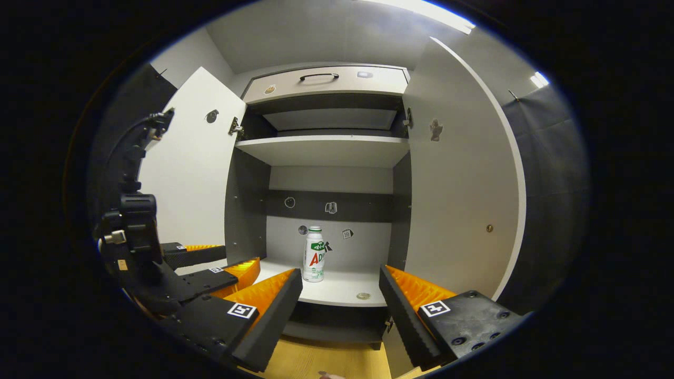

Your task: Grasp the bottle in the cabinet with the left hand and place it on the coaster, then close the right door with the right hand and the left door with the left hand.

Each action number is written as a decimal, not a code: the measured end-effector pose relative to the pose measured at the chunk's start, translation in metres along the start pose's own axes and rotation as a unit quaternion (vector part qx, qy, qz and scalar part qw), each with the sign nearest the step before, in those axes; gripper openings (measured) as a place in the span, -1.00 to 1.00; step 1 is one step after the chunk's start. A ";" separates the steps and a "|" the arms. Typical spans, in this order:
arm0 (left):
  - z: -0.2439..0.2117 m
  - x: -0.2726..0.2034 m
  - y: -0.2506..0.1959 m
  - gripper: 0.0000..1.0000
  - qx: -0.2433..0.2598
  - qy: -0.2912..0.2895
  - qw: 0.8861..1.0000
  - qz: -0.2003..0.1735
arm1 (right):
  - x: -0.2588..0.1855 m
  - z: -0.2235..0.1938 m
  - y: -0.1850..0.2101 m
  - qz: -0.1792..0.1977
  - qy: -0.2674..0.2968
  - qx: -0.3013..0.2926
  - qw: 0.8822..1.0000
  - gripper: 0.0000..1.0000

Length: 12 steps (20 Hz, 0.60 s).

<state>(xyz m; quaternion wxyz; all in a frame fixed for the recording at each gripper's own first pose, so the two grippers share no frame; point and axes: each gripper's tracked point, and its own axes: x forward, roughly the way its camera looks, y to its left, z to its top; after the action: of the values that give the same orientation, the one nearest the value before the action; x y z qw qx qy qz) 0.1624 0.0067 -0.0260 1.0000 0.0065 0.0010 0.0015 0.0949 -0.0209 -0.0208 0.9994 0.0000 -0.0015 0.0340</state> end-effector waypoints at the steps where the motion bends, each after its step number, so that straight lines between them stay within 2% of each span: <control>1: -0.003 0.011 0.000 0.87 0.000 0.001 1.000 0.001 | 0.004 -0.003 0.000 0.005 0.003 -0.002 1.000 0.94; 7: -0.007 0.075 -0.011 0.87 0.008 -0.015 1.000 -0.017 | 0.023 -0.012 0.003 0.047 0.002 -0.012 0.999 0.94; 12: -0.012 0.126 -0.022 0.87 -0.007 -0.018 0.999 -0.039 | 0.038 -0.022 -0.006 0.053 0.006 -0.022 0.998 0.94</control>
<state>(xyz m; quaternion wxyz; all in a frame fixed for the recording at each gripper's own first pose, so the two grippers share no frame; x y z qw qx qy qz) 0.2880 -0.0149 -0.0382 0.9992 -0.0001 -0.0168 -0.0375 0.1330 -0.0242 -0.0427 0.9959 -0.0226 0.0040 0.0870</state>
